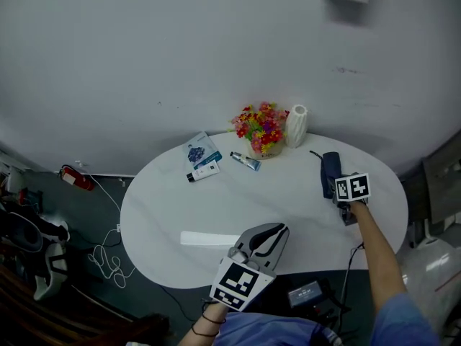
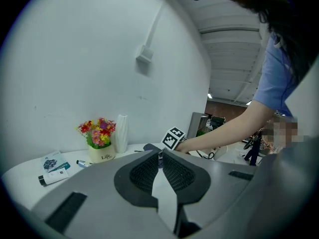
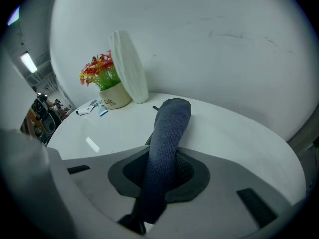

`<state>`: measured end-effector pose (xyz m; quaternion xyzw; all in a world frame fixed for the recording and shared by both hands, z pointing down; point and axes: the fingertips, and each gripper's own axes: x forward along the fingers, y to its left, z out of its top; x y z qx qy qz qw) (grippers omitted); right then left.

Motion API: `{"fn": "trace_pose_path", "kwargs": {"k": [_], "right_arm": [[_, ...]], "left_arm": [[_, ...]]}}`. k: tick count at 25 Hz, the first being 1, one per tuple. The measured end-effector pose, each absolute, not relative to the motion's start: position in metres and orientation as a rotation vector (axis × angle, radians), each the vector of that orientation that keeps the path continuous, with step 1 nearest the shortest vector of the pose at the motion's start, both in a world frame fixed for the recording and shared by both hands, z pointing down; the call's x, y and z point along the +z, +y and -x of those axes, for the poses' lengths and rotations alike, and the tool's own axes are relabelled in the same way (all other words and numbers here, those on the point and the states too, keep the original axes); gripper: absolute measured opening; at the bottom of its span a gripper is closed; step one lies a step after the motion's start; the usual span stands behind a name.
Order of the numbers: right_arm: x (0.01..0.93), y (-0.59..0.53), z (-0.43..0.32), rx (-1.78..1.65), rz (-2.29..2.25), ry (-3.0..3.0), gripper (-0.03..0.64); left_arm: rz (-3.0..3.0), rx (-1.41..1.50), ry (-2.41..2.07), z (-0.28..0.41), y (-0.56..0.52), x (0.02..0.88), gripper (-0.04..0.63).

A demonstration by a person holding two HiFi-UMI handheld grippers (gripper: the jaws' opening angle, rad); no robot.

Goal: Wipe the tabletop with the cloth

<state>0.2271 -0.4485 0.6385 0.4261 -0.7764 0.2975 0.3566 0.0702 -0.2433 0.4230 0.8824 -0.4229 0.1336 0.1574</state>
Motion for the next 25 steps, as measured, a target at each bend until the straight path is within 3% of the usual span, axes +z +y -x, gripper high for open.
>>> {"fn": "trace_pose_path", "kwargs": {"k": [15,25], "right_arm": [[0.638,-0.472,-0.430,0.844,-1.405,-1.826,0.070],[0.616,-0.465,-0.416,0.831,-1.433,-1.897,0.070]], "left_arm": [[-2.554,0.446,-1.097,-0.148,-0.266,0.433,0.020],[-2.532,0.453,-1.137,-0.131,-0.259,0.434,0.020]]}}
